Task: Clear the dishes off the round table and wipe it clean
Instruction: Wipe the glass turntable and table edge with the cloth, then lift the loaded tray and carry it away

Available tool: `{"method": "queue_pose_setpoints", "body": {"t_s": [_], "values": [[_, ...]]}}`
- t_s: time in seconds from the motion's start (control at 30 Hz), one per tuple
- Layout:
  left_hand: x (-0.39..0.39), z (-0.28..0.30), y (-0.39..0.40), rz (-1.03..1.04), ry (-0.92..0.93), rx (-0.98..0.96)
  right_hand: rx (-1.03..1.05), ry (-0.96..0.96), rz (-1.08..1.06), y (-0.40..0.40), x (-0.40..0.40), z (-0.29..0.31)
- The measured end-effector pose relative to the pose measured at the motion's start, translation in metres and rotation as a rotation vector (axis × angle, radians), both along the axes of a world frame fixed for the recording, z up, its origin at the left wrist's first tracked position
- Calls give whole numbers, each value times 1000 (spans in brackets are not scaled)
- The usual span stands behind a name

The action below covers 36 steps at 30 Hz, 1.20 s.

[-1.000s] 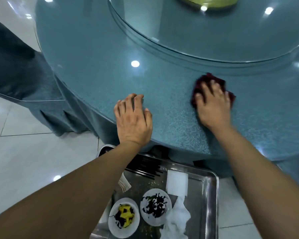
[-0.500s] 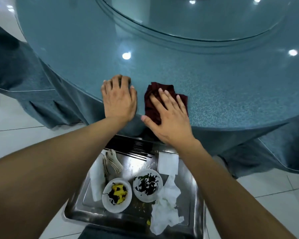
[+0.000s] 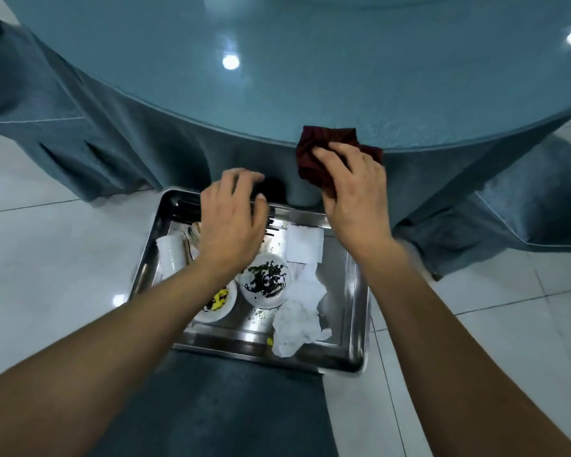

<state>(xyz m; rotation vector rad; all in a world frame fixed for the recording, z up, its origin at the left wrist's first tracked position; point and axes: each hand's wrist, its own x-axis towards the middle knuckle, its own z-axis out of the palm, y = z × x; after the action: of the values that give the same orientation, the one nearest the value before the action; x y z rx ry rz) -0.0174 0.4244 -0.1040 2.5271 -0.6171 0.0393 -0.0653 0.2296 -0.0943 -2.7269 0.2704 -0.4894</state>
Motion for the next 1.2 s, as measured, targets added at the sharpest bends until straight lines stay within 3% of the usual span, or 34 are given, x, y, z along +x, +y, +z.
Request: {"method": "queue_pose_setpoints", "body": {"t_s": [0.07, 0.17, 0.23, 0.5, 0.67, 0.83, 1.07, 1.2], "values": [[-23, -11, -6, 21, 188, -20, 54, -26, -13, 10, -25, -3], [-46, -26, -14, 169, 650, -251, 96, 50, -21, 22, -64, -21], [-57, -35, -14, 206, 754, -280, 105, 114, -34, 25, -89, -45], [-90, -85, 44, -117, 517, 279, 100, 307, -113, 40, -139, -140], [-88, -107, 77, -185, 390, 389, 67, 328, -196, 35, -112, -176], [-70, -114, 113, -136, 284, 418, 185, 727, 20, 40, -106, -211], [-29, -134, 164, 57, 131, 461, 218, 424, -290, 33, -133, -217], [-8, -161, 198, 241, 181, 512, 136, 354, -508, 18, -151, -233]]}}
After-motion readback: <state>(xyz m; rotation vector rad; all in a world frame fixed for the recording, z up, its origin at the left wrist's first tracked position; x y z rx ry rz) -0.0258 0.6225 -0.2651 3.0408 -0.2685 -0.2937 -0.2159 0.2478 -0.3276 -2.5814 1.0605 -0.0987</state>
